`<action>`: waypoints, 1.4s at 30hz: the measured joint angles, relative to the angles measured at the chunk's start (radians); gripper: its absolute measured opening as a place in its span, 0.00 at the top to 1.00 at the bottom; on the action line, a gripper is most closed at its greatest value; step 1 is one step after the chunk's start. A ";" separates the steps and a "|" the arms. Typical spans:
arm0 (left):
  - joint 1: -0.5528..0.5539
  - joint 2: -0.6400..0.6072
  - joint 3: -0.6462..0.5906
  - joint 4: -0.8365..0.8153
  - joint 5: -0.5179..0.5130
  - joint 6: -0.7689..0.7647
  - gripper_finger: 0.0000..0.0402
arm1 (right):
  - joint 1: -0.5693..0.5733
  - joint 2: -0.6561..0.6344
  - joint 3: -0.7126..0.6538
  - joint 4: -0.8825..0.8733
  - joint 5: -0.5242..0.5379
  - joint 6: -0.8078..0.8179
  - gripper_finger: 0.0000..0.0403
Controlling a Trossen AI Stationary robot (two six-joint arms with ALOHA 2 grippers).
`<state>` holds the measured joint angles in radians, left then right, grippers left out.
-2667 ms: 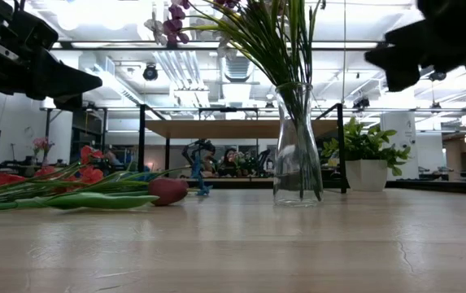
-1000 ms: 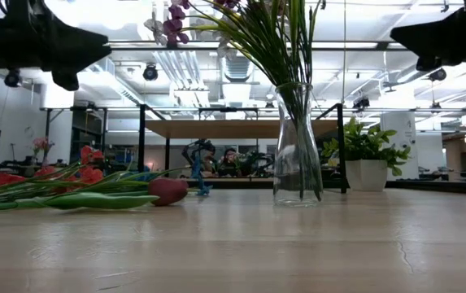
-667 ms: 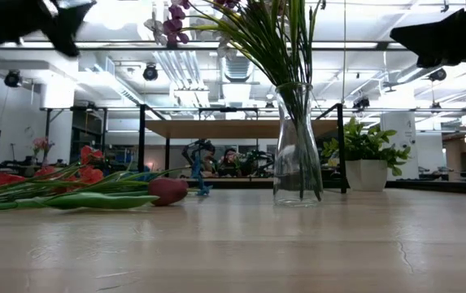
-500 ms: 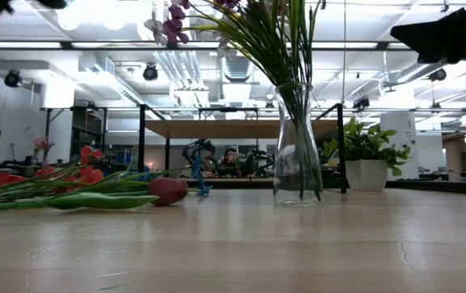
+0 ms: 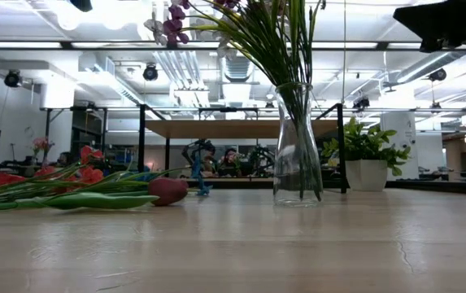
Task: Pick and place flowers into a vace then onto a shelf
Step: Put the red flower into the transparent vase
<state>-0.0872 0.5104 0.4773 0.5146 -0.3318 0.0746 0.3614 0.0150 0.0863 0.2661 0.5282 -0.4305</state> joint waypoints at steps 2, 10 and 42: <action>-0.004 -0.004 0.039 -0.081 -0.051 -0.050 0.55 | 0.000 0.000 0.004 0.000 0.000 0.000 0.98; -0.045 0.005 0.111 -0.247 -0.235 -0.311 0.55 | 0.000 0.000 0.005 -0.006 0.002 -0.027 0.98; -0.125 0.605 0.595 -1.550 0.028 -1.472 0.55 | 0.000 0.000 0.005 0.004 0.059 -0.067 0.98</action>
<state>-0.2124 1.1156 1.0723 -1.0358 -0.3043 -1.3977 0.3611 0.0151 0.0917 0.2699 0.5867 -0.4974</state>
